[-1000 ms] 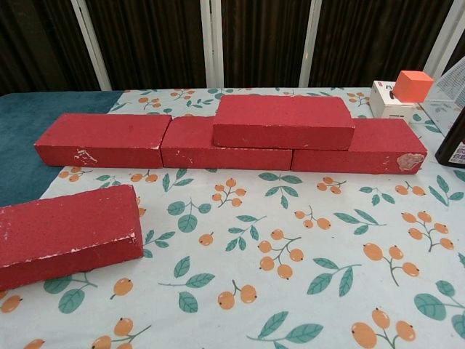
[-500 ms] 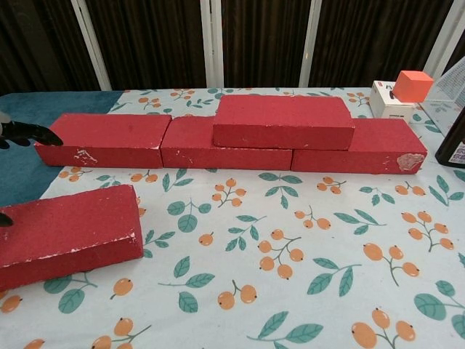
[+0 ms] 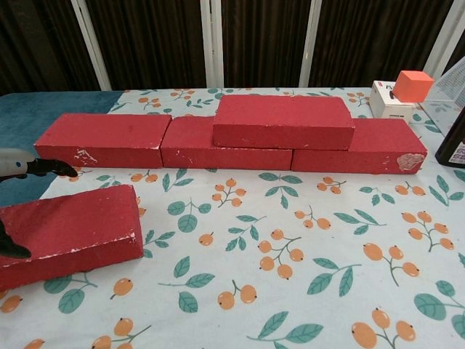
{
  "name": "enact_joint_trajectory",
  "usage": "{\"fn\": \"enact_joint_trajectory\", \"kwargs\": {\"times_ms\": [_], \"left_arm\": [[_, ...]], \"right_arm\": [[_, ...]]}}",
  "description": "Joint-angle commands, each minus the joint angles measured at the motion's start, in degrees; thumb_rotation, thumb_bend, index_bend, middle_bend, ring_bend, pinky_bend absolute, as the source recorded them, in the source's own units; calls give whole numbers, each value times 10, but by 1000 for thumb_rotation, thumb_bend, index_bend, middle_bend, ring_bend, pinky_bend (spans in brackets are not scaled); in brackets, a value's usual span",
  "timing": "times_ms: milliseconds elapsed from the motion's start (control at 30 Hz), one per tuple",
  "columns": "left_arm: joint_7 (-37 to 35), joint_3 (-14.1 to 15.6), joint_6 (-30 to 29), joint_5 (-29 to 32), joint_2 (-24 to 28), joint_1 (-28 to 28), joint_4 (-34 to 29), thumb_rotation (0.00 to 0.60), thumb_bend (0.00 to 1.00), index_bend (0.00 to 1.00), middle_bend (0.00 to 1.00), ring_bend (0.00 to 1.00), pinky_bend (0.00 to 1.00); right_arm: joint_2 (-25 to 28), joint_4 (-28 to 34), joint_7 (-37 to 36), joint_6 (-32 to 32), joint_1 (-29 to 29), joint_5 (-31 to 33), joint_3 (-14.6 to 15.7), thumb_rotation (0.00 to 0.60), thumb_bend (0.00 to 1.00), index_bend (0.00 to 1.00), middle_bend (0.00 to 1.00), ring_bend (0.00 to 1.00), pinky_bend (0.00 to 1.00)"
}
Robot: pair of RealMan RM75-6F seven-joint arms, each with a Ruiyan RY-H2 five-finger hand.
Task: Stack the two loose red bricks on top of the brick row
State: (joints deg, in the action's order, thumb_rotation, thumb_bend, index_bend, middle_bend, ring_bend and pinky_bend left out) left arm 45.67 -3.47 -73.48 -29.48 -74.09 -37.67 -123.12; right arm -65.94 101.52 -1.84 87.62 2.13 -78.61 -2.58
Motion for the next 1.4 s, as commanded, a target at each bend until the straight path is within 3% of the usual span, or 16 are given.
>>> {"fn": "enact_joint_trajectory", "kwargs": {"times_ms": [33,900,1400], "left_arm": [[-1,5,4,-3,-3,-1,2,600,0,0,0,0,29],[-6,46,-16,-50,-50,7,53,600,0,0,0,0,42],[-18,46,-27,-71,-65,20,82,600,0,0,0,0,104]], "right_arm": [[0,0,1,-2,0,1,-1,600,116,36,59,0,0],[-1,-1,4,-20,-6,11,-17,600,117,36,59,0,0],[-5,0,17,-24,-7,14,-22,600,117,36,59,0,0]]}}
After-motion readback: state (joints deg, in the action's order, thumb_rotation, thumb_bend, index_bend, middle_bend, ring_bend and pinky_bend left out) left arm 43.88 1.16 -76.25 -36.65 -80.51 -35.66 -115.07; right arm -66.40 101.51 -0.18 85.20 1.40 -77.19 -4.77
